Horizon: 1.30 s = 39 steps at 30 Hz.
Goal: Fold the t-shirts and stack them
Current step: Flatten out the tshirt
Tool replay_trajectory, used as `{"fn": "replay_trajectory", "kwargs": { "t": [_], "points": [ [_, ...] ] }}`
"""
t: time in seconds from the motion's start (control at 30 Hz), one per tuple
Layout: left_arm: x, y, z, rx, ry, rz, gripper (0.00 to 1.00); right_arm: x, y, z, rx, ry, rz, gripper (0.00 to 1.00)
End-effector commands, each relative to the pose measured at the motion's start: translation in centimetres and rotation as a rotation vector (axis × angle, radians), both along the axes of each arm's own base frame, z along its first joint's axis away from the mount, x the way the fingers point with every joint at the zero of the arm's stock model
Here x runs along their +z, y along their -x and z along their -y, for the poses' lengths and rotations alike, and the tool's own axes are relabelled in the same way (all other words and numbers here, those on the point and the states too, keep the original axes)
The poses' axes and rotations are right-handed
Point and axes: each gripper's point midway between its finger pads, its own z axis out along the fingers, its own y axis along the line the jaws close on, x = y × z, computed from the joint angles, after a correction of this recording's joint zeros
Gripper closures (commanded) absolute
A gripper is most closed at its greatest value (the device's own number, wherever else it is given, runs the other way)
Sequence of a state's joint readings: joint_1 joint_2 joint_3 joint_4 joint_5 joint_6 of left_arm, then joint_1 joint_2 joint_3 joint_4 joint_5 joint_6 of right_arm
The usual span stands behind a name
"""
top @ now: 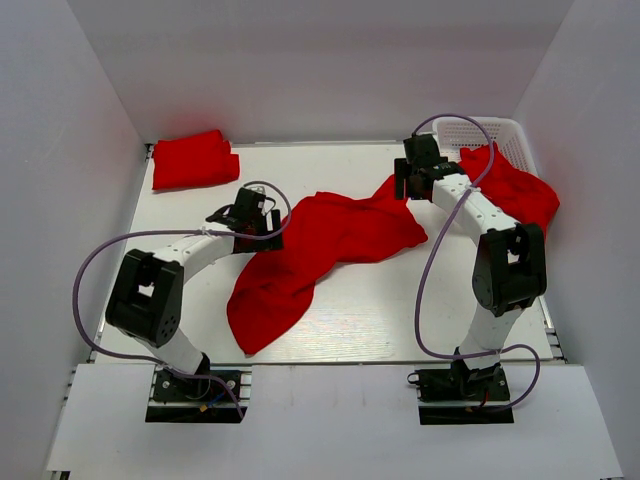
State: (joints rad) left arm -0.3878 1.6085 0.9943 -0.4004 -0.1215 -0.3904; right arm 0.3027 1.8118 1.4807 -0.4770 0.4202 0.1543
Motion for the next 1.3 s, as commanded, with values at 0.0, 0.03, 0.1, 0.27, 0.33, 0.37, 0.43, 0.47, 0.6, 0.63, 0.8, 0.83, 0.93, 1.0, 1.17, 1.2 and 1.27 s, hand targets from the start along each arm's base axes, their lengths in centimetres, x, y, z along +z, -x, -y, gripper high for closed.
{"fn": "replay_trajectory", "kwargs": {
  "t": [0.0,0.03,0.1,0.27,0.33,0.37,0.43,0.47,0.6,0.63,0.8,0.83,0.93,1.0,1.17,1.2,1.27],
  "points": [
    [1.1,-0.3,0.7,-0.014,0.042,0.012,0.0,0.8,0.2,0.5,-0.02,0.01,0.011,0.16],
    [0.7,-0.2,0.7,-0.006,0.043,0.0,0.0,0.7,0.2,0.6,-0.02,0.01,0.01,0.16],
    [0.4,0.1,0.6,-0.006,0.04,-0.009,0.0,0.7,0.2,0.4,-0.018,0.01,0.007,0.16],
    [-0.7,0.3,0.6,0.012,0.043,-0.033,0.04,0.2,0.1,0.5,-0.022,0.014,-0.007,0.16],
    [-1.5,0.6,0.9,0.0,0.053,-0.062,0.11,0.1,0.2,0.3,-0.017,0.013,-0.011,0.16],
    [-1.4,0.4,1.0,-0.001,0.056,-0.054,0.14,0.0,0.2,0.5,-0.023,0.013,-0.011,0.16],
    [-1.6,0.3,1.3,-0.008,0.068,-0.057,0.15,0.1,0.1,0.5,-0.023,0.014,-0.012,0.16],
    [-2.0,0.4,1.3,-0.008,0.063,-0.068,0.16,-0.1,0.2,0.5,-0.024,0.018,-0.017,0.16],
    [-2.8,0.4,0.9,0.002,0.055,-0.089,0.2,0.0,0.2,0.5,-0.022,0.013,-0.013,0.16],
    [-2.7,0.2,1.0,0.002,0.059,-0.079,0.22,0.1,0.2,0.5,-0.022,0.013,-0.013,0.16],
    [-2.7,0.0,1.1,0.002,0.059,-0.079,0.3,-0.2,0.2,0.5,-0.024,0.012,-0.021,0.16],
    [-3.1,0.0,1.0,0.002,0.056,-0.088,0.31,-0.2,0.3,0.5,-0.024,0.015,-0.023,0.16],
    [-3.1,0.1,1.0,0.002,0.056,-0.088,0.37,-0.2,0.3,0.4,-0.024,0.011,-0.023,0.16],
    [-3.0,-0.1,1.1,0.002,0.059,-0.079,0.43,-0.1,0.2,0.5,-0.028,0.013,-0.021,0.16],
    [-2.4,-0.5,1.3,0.001,0.066,-0.062,0.62,-0.4,0.3,0.5,-0.029,0.011,-0.031,0.16],
    [-2.4,-0.3,1.2,0.001,0.062,-0.071,0.72,-0.2,0.2,0.5,-0.027,0.011,-0.026,0.16],
    [-2.2,-0.2,1.0,0.007,0.054,-0.07,0.84,-0.5,0.3,0.3,-0.023,0.012,-0.032,0.16]
  ]
}}
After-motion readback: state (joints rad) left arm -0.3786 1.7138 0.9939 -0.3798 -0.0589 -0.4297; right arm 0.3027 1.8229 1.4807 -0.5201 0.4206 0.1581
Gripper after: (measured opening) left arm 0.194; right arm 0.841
